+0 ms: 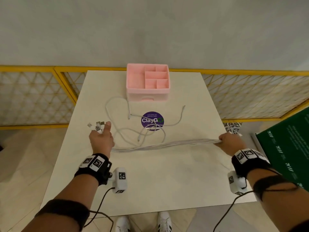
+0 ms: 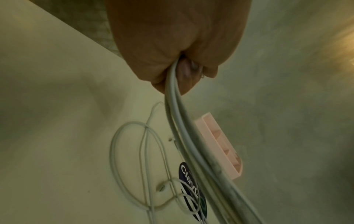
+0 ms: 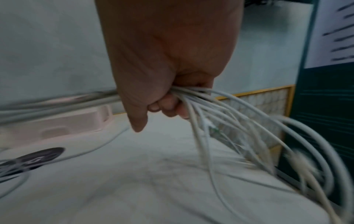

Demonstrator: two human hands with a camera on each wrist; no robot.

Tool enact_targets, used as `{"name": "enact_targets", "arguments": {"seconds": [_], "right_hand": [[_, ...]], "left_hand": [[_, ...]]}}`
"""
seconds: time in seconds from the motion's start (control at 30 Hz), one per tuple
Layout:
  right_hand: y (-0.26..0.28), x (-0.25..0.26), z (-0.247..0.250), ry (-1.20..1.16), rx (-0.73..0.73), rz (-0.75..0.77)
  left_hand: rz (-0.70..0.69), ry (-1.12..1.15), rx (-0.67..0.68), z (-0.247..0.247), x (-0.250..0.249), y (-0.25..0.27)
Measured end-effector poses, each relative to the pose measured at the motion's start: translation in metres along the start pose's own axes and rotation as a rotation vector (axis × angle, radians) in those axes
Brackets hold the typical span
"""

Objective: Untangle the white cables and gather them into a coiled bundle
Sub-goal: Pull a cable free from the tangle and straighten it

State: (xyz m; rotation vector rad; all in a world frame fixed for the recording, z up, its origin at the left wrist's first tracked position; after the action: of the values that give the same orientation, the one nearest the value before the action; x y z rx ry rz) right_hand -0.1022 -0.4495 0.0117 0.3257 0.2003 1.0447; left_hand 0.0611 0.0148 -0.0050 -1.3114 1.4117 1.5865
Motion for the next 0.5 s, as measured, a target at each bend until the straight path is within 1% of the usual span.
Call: {"name": "enact_targets", "arguments": {"seconds": [0.07,0.13,0.23,0.3,0.33,0.37,0.4,0.43,0.5], "right_hand": [[0.001,-0.026,0.0,0.007,-0.028,-0.078],[0.001,-0.048,0.002,0.041,-0.094,-0.149],[0.001,-0.07,0.023,0.004,-0.234,-0.237],[0.01,-0.083,0.044,-0.024,-0.365,-0.288],[0.011,-0.086,0.049,-0.03,-0.416,-0.292],[0.011,-0.088,0.05,-0.029,-0.434,-0.287],[0.011,-0.087,0.045,-0.021,-0.409,-0.288],[0.01,-0.087,0.032,-0.01,-0.347,-0.308],[0.007,-0.085,-0.006,0.022,-0.181,-0.329]], "left_hand": [[0.014,0.001,-0.002,0.002,0.002,0.0],[0.026,-0.002,0.017,-0.002,0.004,0.006],[0.047,0.036,0.075,-0.012,0.008,0.018],[0.058,0.054,0.134,-0.024,0.009,0.028],[0.055,0.048,0.15,-0.027,0.009,0.032],[0.054,0.041,0.16,-0.03,0.009,0.034],[0.058,0.036,0.168,-0.032,0.009,0.035],[0.066,0.034,0.179,-0.032,0.009,0.036],[0.075,0.028,0.216,-0.032,0.007,0.037]]}}
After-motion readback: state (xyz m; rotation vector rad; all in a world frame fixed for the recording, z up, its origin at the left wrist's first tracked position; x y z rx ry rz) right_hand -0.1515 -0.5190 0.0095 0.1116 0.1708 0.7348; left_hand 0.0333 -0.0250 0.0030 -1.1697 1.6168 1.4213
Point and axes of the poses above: each hand's wrist, its own y-axis away from the middle knuckle, its own z-axis out of the back of the hand, x = y × z, the point moved 5 cm from there along -y, towards the middle knuckle, and after that the axes turned 3 degrees about -y, right-handed, at the moved point
